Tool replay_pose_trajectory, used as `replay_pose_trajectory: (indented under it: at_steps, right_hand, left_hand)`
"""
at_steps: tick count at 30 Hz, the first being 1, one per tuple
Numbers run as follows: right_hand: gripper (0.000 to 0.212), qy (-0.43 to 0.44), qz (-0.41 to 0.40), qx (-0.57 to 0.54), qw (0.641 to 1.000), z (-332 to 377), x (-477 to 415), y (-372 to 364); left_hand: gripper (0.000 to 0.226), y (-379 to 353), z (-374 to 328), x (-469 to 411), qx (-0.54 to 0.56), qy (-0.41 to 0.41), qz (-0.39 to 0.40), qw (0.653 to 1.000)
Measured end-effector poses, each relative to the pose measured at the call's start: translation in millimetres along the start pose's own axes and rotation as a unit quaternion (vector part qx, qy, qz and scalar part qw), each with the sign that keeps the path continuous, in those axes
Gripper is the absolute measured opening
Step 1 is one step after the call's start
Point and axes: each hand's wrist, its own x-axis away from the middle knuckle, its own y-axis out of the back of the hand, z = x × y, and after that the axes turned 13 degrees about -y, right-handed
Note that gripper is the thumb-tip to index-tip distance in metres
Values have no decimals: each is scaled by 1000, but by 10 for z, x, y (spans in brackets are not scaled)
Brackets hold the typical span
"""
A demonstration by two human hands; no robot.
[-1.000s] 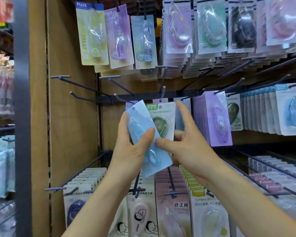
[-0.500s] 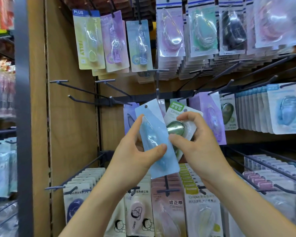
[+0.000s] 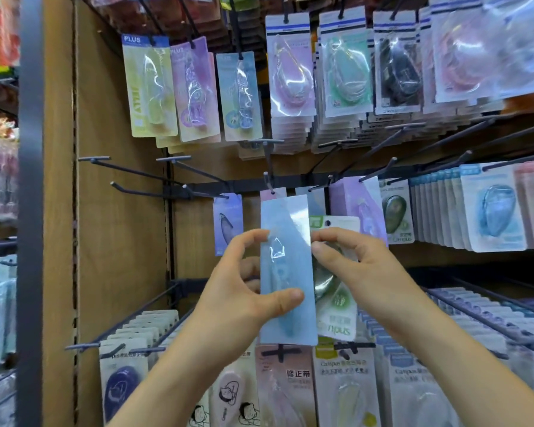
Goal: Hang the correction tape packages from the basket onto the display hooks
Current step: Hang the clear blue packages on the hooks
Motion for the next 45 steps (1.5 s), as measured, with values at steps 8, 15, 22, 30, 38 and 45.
replay_pose_trajectory:
  at_steps: [8, 15, 22, 30, 38, 45]
  right_hand:
    - [17, -16, 65, -47, 997, -47, 63, 73]
    - [15, 4, 84, 15, 996, -70, 118, 201]
    - [21, 42, 43, -70, 996, -127, 186, 284]
    - [18, 49, -7, -91, 995, -103, 132, 340]
    - [17, 27, -31, -66, 997, -92, 92, 314]
    - [19, -24, 3, -80, 996, -11, 109, 359]
  left_hand:
    - [63, -187, -76, -72, -5, -19, -25, 999]
    - [18, -196, -267, -436, 73, 32, -139, 987]
    - [15, -392, -502, -759, 111, 43, -57, 991]
    - [5, -580, -444, -986, -1, -77, -108, 991]
    - [9, -564, -348, -1089, -38, -75, -119, 989]
    - [17, -579, -411, -1144, 62, 60, -73, 994]
